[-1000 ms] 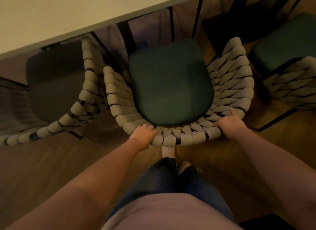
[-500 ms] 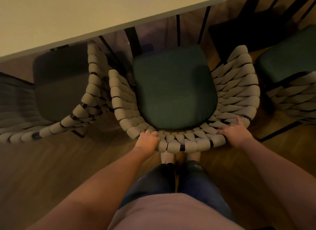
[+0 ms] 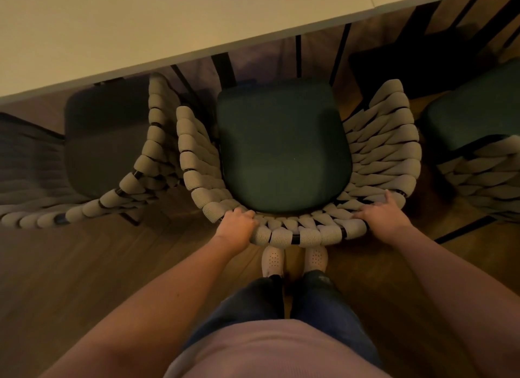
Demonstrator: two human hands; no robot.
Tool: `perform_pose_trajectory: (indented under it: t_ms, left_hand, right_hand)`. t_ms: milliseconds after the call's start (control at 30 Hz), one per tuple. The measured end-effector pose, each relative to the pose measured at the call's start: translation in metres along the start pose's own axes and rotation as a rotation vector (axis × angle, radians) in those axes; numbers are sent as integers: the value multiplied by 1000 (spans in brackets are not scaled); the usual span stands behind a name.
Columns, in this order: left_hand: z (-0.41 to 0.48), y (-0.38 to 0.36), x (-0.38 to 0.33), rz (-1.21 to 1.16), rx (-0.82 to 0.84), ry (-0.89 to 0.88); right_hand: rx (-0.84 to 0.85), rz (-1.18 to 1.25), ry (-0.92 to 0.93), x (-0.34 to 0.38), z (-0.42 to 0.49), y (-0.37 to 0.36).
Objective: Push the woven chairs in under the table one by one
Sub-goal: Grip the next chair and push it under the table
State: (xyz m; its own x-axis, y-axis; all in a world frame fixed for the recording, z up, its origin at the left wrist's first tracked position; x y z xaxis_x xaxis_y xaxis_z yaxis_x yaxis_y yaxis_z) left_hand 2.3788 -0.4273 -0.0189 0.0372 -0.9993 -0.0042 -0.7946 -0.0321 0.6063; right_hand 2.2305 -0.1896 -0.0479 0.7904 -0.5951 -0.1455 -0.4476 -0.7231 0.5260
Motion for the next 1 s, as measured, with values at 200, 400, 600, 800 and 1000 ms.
perform_pose_trajectory:
  t_ms: [200, 400, 600, 800, 1000]
  left_hand:
    - [13, -4, 33, -33, 24, 18]
    - [28, -4, 58, -22, 43, 35]
    - [44, 16, 78, -2, 16, 67]
    - [61, 47, 108, -18, -33, 171]
    - [77, 68, 130, -53, -40, 221]
  right_hand:
    - [-35, -47, -1, 16, 16, 32]
    - [-35, -79, 1, 23, 34, 55]
    - [-33, -86, 8, 13, 56, 82]
    - [-50, -65, 19, 5, 82, 119]
    - [-59, -81, 21, -3, 101, 148]
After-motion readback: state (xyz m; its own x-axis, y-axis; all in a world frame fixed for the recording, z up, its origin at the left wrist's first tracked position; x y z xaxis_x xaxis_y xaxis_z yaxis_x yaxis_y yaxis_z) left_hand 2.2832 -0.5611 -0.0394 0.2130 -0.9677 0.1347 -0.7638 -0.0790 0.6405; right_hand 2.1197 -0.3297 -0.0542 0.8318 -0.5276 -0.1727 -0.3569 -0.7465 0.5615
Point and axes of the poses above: each hand's wrist, its own z-axis towards the middle knuckle, its own y-axis out of the back of the hand, x = y × z, the point moved 9 cm from there along z, towards the middle knuckle, and after that the axes turned 13 degrees about x, right-handed, at the moved point
